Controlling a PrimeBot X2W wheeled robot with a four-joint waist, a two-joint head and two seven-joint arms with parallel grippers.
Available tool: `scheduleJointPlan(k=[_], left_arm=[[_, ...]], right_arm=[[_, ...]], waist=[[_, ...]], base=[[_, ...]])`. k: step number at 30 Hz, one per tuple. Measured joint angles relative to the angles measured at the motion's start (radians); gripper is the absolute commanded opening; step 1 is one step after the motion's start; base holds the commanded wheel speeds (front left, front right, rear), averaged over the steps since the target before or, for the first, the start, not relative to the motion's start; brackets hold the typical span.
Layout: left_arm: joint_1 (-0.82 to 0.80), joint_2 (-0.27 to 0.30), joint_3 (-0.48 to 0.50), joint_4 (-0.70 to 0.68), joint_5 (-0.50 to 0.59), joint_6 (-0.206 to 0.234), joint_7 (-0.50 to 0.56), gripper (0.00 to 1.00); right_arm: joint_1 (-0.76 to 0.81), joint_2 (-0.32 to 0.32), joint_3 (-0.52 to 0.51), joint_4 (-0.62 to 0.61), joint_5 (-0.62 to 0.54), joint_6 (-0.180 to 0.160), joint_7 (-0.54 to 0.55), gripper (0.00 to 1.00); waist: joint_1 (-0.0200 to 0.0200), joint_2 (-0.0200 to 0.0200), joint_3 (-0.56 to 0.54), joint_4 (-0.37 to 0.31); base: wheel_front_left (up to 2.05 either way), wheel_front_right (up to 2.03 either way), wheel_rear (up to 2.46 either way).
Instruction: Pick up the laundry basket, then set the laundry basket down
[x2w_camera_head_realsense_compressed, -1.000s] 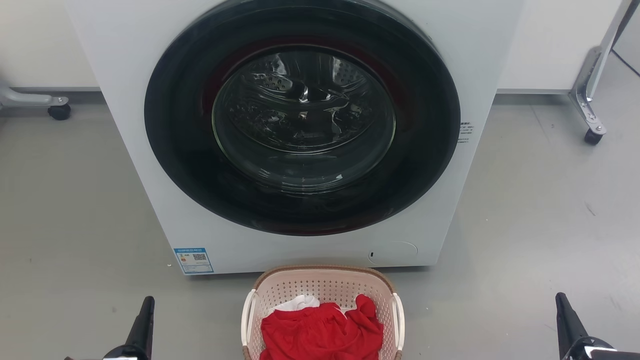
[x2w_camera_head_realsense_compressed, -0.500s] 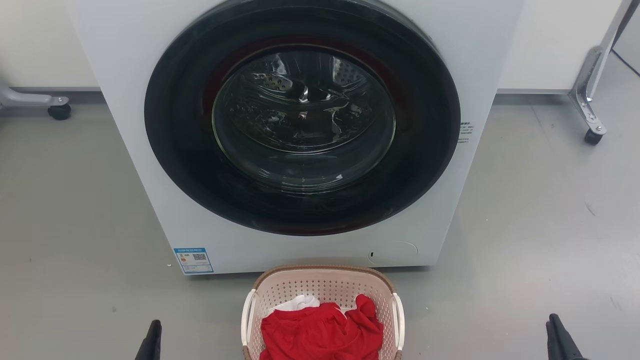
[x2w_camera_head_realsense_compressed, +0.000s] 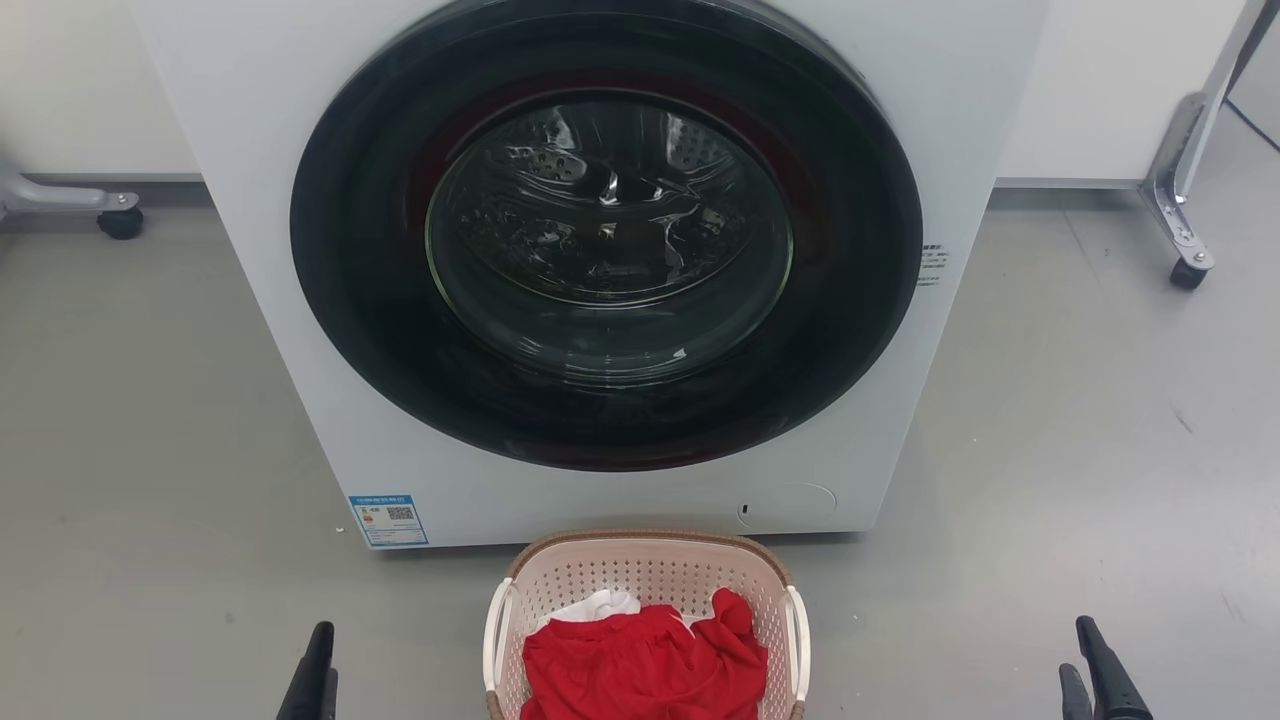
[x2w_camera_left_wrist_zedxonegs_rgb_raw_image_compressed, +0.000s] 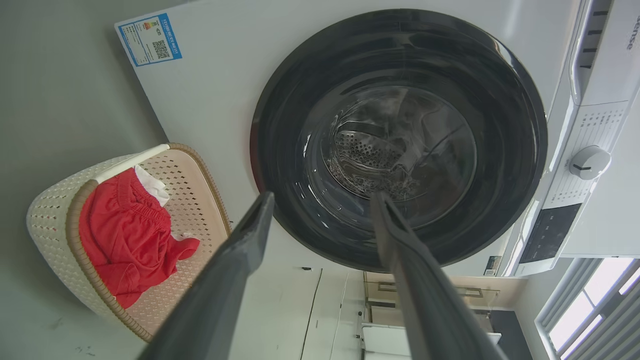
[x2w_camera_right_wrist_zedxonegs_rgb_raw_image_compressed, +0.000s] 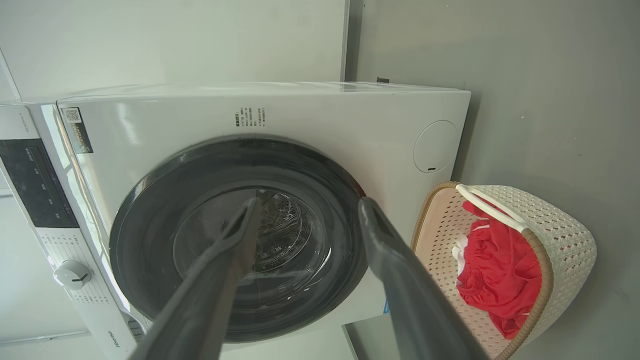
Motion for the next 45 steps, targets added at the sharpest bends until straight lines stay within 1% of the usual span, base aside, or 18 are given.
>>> scheduleJointPlan(k=[5, 6, 9, 10, 11, 12, 14, 22, 24, 31, 35, 43, 45], left_arm=[[0.0, 0.0, -0.017, -0.013, 0.049, 0.018, -0.019, 1.0], [0.0, 0.001, -0.021, -0.017, 0.059, 0.025, -0.023, 1.0], [0.0, 0.001, -0.033, -0.026, 0.096, 0.027, -0.034, 1.0], [0.0, 0.001, -0.038, -0.029, 0.114, 0.035, -0.035, 1.0], [0.0, 0.001, -0.043, -0.031, 0.129, 0.035, -0.04, 1.0], [0.0, 0.001, -0.049, -0.033, 0.141, 0.035, -0.043, 1.0], [-0.001, 0.001, -0.061, -0.036, 0.182, 0.044, -0.052, 1.0], [-0.002, 0.004, -0.101, -0.052, 0.316, 0.062, -0.08, 1.0], [-0.003, 0.005, -0.107, -0.054, 0.329, 0.069, -0.084, 1.0], [-0.003, 0.018, -0.146, -0.067, 0.456, 0.084, -0.109, 1.0], [-0.003, 0.03, -0.174, -0.069, 0.553, 0.097, -0.13, 1.0], [-0.003, 0.038, -0.207, -0.071, 0.69, 0.117, -0.158, 1.0], [-0.003, 0.04, -0.213, -0.072, 0.721, 0.123, -0.165, 1.0]], right_arm=[[-0.001, 0.0, 0.02, -0.006, -0.039, -0.021, -0.018, 1.0], [-0.002, -0.001, 0.025, -0.007, -0.053, -0.026, -0.024, 1.0], [-0.004, -0.001, 0.042, -0.011, -0.094, -0.039, -0.035, 1.0], [-0.005, -0.001, 0.047, -0.012, -0.109, -0.044, -0.039, 1.0], [-0.005, -0.001, 0.054, -0.014, -0.127, -0.044, -0.043, 1.0], [-0.006, -0.002, 0.062, -0.016, -0.144, -0.052, -0.045, 1.0], [-0.008, -0.002, 0.078, -0.017, -0.18, -0.053, -0.052, 1.0], [-0.022, -0.007, 0.142, -0.021, -0.325, -0.076, -0.082, 1.0], [-0.023, -0.008, 0.151, -0.022, -0.343, -0.079, -0.086, 1.0], [-0.026, -0.015, 0.199, -0.022, -0.46, -0.096, -0.112, 1.0], [-0.026, -0.021, 0.229, -0.022, -0.543, -0.109, -0.131, 1.0], [-0.026, -0.025, 0.271, -0.022, -0.672, -0.131, -0.159, 1.0], [-0.026, -0.025, 0.278, -0.022, -0.705, -0.132, -0.166, 1.0]], waist=[[0.0, 0.0, 0.001, 0.001], [0.0, 0.0, 0.001, 0.001], [0.0, 0.0, 0.001, 0.001], [0.0, 0.0, 0.001, 0.002], [0.0001, 0.0, 0.001, 0.002], [0.0001, 0.0, 0.002, 0.002], [0.0001, 0.0, 0.002, 0.002], [0.0001, 0.0, 0.004, 0.004], [0.0, 0.0, 0.004, 0.005], [0.0, 0.0, 0.005, 0.006], [0.0001, 0.0, 0.006, 0.006], [0.0001, 0.0, 0.008, 0.007], [0.0001, 0.0, 0.007, 0.008]], base=[[0.0, 0.0, 0.0], [0.0, 0.0, 0.0], [0.0, 0.0, 0.0], [0.0, 0.0, 0.0], [0.0, 0.0, 0.0], [0.0, 0.0, 0.0], [0.0, 0.0, 0.0], [0.0, 0.0, 0.0], [0.0, 0.0, 0.0], [0.0, 0.0, 0.0], [0.0, 0.0, 0.0], [0.0, 0.0, 0.0], [0.0, 0.0, 0.0]])
